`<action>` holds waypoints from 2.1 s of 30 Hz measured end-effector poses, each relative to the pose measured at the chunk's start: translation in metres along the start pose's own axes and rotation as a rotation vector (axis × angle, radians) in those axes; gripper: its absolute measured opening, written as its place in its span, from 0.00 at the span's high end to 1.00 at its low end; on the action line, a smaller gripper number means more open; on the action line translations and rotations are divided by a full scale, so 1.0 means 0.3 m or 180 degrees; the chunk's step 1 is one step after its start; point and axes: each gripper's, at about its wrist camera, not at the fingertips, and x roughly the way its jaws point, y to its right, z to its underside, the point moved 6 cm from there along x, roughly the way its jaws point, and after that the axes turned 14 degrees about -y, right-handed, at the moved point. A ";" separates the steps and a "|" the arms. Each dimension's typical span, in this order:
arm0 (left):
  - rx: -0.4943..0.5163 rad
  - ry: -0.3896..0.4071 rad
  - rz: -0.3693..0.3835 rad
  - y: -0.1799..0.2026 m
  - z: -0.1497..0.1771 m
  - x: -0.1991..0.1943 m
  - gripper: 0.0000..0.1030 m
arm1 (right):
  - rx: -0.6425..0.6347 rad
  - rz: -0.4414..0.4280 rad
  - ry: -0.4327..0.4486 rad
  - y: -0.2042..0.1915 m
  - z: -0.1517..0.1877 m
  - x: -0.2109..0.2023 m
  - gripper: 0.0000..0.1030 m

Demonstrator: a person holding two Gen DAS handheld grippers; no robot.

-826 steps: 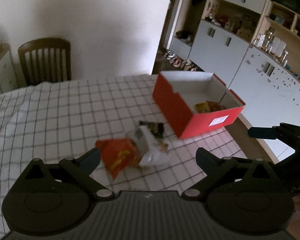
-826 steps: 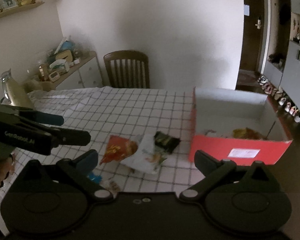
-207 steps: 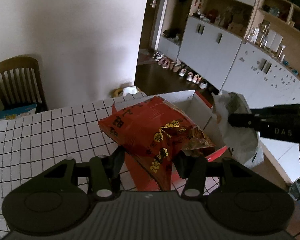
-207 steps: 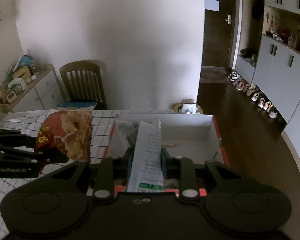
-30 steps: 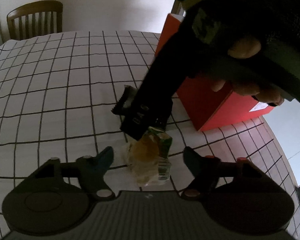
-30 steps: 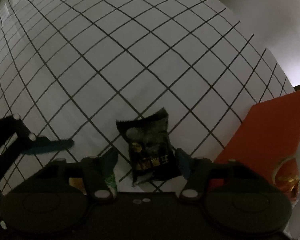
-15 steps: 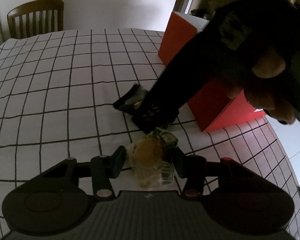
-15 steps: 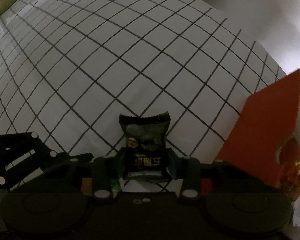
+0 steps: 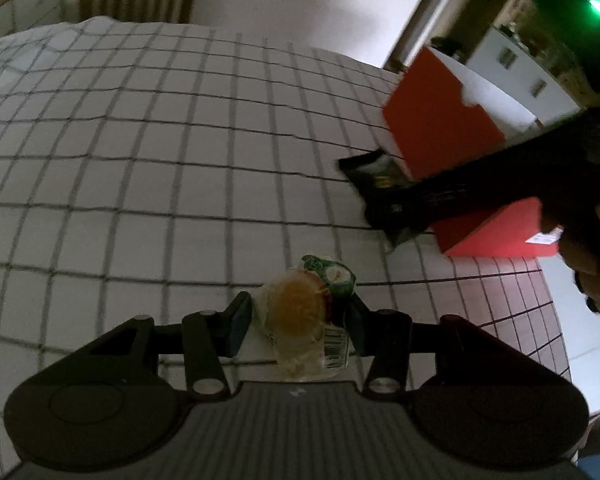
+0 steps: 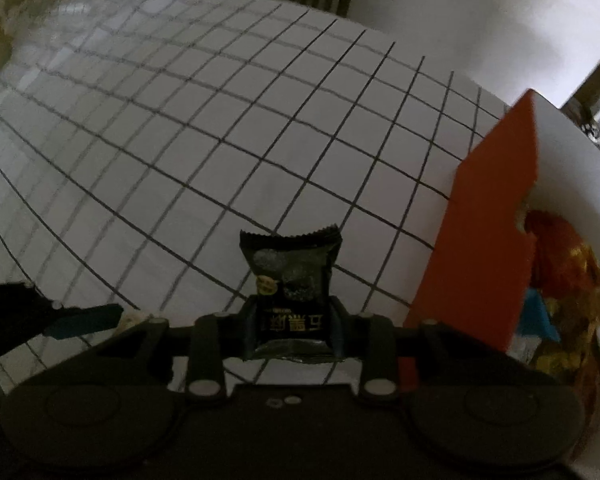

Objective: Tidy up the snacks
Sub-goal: 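Carry the dark packet and round wrapped snack with both grippers over the box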

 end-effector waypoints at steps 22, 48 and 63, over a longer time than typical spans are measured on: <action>-0.0097 0.0272 -0.0032 0.023 0.031 -0.285 0.53 | 0.0760 -0.0427 0.0620 -0.013 0.297 -0.248 0.68; 0.0821 0.0541 0.0181 0.596 -0.216 -0.398 0.53 | 0.1385 0.0022 0.1226 0.392 0.522 -0.560 0.68; 0.1016 0.0286 0.0063 0.839 -0.334 -0.177 0.53 | 0.1673 0.0246 0.1159 0.733 0.467 -0.496 0.68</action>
